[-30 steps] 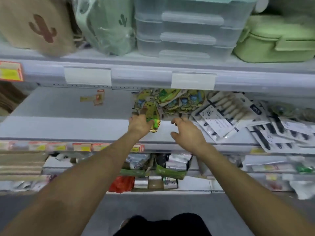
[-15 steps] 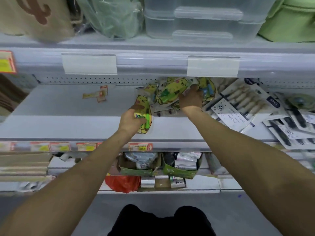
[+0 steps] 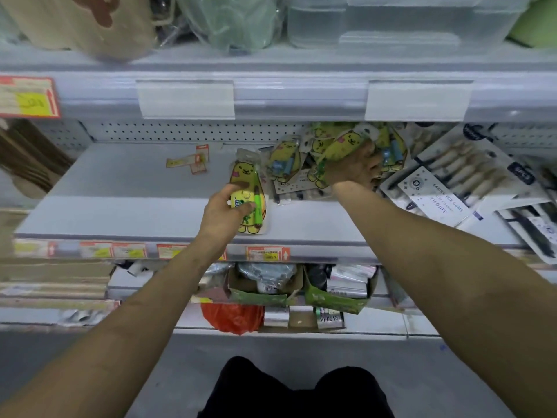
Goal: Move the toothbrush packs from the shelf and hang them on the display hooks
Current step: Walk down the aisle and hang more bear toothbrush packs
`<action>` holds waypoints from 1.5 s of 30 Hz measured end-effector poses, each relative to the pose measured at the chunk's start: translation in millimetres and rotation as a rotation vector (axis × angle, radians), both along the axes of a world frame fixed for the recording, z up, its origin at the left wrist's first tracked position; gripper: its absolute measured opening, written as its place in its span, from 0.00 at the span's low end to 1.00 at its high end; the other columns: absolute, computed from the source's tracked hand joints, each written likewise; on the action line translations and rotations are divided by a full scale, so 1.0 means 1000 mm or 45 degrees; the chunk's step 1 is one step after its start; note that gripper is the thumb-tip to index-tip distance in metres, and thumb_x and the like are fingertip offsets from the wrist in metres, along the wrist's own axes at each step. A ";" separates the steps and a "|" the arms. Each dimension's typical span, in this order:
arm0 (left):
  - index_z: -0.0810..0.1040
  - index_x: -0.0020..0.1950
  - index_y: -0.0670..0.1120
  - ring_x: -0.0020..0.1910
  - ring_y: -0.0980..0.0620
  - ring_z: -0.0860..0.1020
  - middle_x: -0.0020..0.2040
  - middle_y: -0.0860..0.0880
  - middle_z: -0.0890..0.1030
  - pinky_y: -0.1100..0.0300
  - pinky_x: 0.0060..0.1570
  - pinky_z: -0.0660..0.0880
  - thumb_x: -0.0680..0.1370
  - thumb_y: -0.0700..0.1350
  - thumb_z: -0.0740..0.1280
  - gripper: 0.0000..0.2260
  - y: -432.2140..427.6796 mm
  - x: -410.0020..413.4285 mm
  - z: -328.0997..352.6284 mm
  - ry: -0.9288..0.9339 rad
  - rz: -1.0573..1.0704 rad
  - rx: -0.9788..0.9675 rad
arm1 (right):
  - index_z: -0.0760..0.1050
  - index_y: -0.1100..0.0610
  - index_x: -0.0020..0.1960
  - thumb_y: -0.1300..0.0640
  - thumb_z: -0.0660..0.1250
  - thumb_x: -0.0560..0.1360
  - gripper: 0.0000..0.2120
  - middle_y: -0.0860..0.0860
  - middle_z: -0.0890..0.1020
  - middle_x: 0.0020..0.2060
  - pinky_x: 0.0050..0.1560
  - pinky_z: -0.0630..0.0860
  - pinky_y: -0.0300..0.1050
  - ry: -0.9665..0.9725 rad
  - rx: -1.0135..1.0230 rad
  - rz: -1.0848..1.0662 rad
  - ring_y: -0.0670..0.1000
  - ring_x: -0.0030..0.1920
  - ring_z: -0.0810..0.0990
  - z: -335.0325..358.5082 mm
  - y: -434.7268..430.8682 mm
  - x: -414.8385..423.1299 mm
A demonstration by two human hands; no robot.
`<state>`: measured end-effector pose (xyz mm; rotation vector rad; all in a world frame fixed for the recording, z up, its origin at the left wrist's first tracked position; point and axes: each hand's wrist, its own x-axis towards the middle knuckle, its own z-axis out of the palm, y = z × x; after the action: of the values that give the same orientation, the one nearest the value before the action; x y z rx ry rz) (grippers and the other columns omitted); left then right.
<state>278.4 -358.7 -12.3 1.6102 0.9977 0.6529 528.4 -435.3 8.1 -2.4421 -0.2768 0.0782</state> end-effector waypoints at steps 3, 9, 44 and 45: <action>0.82 0.63 0.56 0.55 0.50 0.82 0.65 0.55 0.80 0.62 0.47 0.74 0.80 0.42 0.73 0.13 0.000 -0.003 0.003 -0.016 0.015 -0.012 | 0.54 0.47 0.82 0.61 0.74 0.72 0.45 0.62 0.60 0.77 0.68 0.72 0.54 0.167 0.182 0.039 0.63 0.74 0.68 0.002 -0.011 0.000; 0.82 0.62 0.53 0.56 0.61 0.78 0.63 0.55 0.81 0.63 0.54 0.75 0.83 0.38 0.68 0.13 -0.007 0.008 0.017 -0.116 -0.039 -0.052 | 0.69 0.52 0.72 0.74 0.66 0.74 0.31 0.53 0.81 0.61 0.52 0.84 0.53 0.372 0.721 0.282 0.56 0.57 0.83 -0.013 -0.075 -0.007; 0.69 0.77 0.57 0.59 0.57 0.83 0.63 0.57 0.82 0.57 0.52 0.83 0.81 0.29 0.67 0.31 -0.656 0.395 0.067 -0.204 -1.563 -0.324 | 0.76 0.40 0.69 0.74 0.53 0.75 0.36 0.45 0.82 0.61 0.41 0.86 0.56 0.090 1.230 -0.939 0.49 0.55 0.85 0.054 -0.781 0.080; 0.67 0.78 0.56 0.57 0.58 0.83 0.62 0.57 0.82 0.59 0.48 0.83 0.81 0.29 0.67 0.32 -0.676 0.408 0.068 -0.181 -1.589 -0.340 | 0.76 0.41 0.68 0.74 0.53 0.75 0.36 0.44 0.82 0.60 0.41 0.86 0.59 0.079 1.244 -0.966 0.48 0.54 0.85 0.053 -0.798 0.087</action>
<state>686.7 -1034.8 55.9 1.5598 -0.1328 -0.2253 615.7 -1233.3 61.1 -1.4301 0.5368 -0.2567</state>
